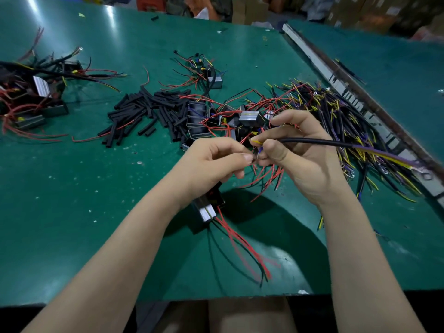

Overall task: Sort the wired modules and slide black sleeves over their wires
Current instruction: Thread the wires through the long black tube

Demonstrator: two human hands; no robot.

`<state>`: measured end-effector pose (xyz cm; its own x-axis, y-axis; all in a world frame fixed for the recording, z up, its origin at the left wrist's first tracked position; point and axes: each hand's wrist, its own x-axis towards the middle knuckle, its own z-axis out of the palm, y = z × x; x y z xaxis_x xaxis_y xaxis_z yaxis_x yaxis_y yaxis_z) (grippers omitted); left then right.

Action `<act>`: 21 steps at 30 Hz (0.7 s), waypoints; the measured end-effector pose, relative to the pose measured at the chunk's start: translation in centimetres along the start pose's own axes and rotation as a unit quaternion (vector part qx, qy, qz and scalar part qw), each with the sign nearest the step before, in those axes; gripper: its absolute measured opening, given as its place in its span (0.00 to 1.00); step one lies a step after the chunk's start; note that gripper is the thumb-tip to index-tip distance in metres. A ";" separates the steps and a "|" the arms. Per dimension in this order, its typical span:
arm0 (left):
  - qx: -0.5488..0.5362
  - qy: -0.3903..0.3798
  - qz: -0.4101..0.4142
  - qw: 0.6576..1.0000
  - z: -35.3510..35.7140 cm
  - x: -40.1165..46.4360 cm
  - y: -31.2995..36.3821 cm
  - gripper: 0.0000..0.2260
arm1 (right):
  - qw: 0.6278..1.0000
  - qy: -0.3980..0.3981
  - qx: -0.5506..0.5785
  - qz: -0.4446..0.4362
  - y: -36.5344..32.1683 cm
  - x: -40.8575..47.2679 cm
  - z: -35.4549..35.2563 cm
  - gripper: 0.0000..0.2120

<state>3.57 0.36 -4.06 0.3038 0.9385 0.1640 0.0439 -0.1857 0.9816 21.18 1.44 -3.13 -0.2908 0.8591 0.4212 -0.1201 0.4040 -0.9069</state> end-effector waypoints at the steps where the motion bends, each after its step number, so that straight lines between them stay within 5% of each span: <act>1: 0.019 -0.008 -0.001 1.000 -0.1 0.0 -0.1 0.03 | 1.000 -0.005 -0.019 -0.010 0.1 0.0 0.2 0.12; 6: -0.016 -0.013 0.024 0.999 0.0 0.0 -0.1 0.04 | 0.999 0.013 -0.032 -0.039 0.8 0.3 1.0 0.13; 12: -0.080 0.102 0.058 0.990 0.9 0.2 -0.4 0.08 | 0.985 0.122 -0.101 -0.069 2.0 0.5 2.1 0.12; 21: 0.166 0.280 0.169 0.930 1.9 -0.2 -1.3 0.03 | 0.993 0.099 -0.059 -0.005 3.1 0.3 3.6 0.08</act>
<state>5.28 -0.13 -5.57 -0.1857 0.7973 0.5744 0.3565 -0.4901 0.7955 17.33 1.80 -5.87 -0.0958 0.8956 0.4345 -0.0071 0.4359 -0.9000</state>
